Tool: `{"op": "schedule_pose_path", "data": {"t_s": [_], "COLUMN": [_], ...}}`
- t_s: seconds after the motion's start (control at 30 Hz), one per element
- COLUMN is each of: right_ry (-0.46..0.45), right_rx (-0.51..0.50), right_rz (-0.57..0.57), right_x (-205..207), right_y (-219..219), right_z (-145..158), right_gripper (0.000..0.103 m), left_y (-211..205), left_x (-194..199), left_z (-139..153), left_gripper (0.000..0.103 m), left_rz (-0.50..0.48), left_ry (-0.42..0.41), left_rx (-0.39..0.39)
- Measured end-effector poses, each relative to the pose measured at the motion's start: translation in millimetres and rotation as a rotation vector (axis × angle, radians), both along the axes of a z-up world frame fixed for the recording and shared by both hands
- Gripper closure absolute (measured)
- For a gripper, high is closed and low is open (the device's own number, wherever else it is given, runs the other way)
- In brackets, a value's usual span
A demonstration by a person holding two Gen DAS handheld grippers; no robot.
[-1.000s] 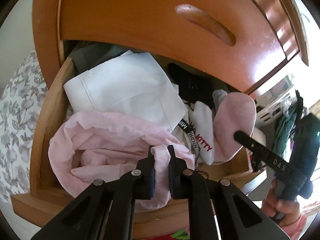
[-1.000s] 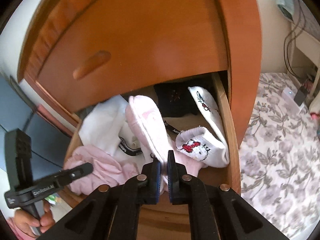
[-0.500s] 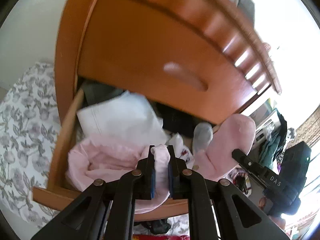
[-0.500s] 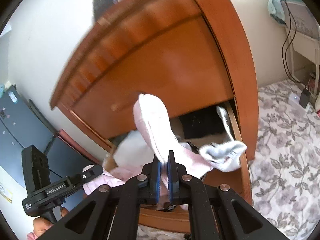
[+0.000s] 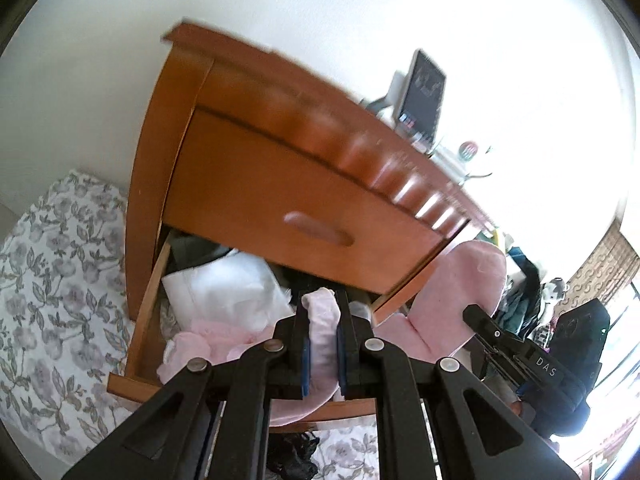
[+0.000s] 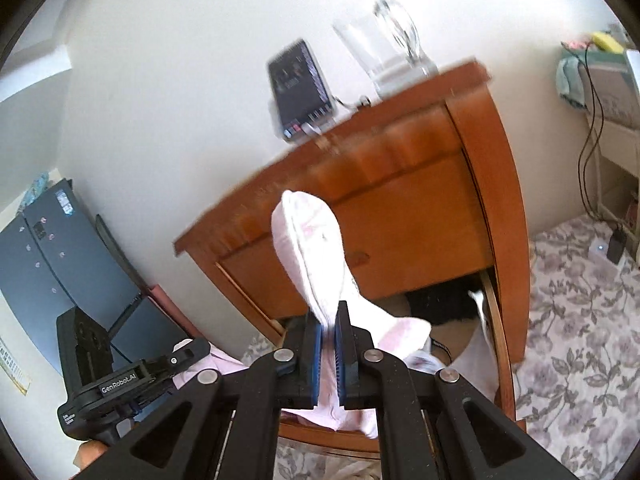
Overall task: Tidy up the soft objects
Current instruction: 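Grasp the pink cloth with the left gripper while the right grasps a pink sock, then lift both held items out of the drawer and lower them toward the bed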
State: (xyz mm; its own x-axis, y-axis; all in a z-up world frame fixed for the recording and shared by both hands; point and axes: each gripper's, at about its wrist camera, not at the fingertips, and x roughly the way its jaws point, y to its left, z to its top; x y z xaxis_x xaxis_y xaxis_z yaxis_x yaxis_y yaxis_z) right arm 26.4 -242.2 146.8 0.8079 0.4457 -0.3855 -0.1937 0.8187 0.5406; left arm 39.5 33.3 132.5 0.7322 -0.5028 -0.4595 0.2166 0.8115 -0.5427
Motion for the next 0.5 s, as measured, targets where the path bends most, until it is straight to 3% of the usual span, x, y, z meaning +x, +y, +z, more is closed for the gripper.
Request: {"op": "schedule_pose_path", "data": {"t_s": [0.5], "right_ry": [-0.225], "right_rx": [-0.006], "right_rz": [-0.018], "right_x": [-63.4], "right_y": [-1.7], "right_z": [64.5], "right_gripper": [0.097], "left_y": [12.4], "left_x": [-73.1], "left_z": [79.2], "left_gripper": [0.093], "left_rz": [-0.036], "left_ry": [-0.294], "left_rx": [-0.031]}}
